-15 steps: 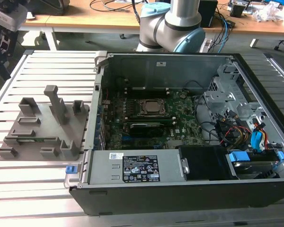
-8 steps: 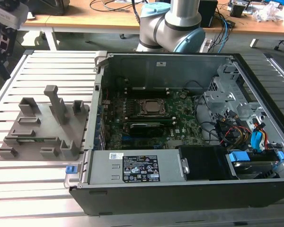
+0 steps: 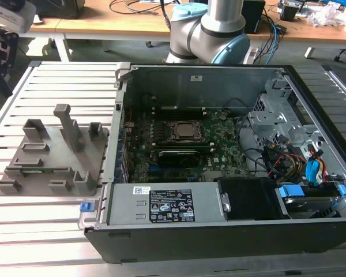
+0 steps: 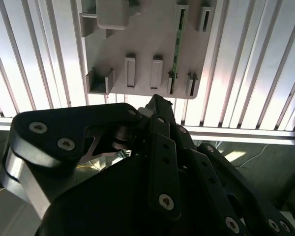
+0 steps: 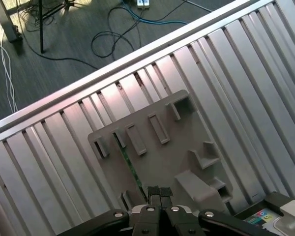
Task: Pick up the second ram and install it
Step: 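Pick up the second ram and move it above second insertion slot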
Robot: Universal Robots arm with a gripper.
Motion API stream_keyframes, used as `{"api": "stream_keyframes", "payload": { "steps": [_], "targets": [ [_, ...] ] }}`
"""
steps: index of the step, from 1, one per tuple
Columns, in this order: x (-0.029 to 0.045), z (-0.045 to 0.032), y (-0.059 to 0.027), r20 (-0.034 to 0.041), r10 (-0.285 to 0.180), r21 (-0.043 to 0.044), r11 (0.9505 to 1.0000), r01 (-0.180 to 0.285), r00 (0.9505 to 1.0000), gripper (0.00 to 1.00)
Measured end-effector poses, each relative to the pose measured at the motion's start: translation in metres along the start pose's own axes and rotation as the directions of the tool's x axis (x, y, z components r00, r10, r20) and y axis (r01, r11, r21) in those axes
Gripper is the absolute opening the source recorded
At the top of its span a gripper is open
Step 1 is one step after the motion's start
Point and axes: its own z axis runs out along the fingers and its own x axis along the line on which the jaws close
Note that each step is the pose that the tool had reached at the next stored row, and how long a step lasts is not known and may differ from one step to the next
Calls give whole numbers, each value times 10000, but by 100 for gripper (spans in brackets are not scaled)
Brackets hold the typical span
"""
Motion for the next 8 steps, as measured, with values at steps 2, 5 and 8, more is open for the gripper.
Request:
{"api": "stream_keyframes", "payload": {
  "steps": [2, 5, 8],
  "targets": [
    [0, 0, 0, -7, -160, -4, 9999, 160, 9999, 11],
    [0, 0, 0, -23, -509, -12, 9987, 509, 9987, 11],
    [0, 0, 0, -38, -874, -22, 9962, 874, 9962, 11]
  ]
}}
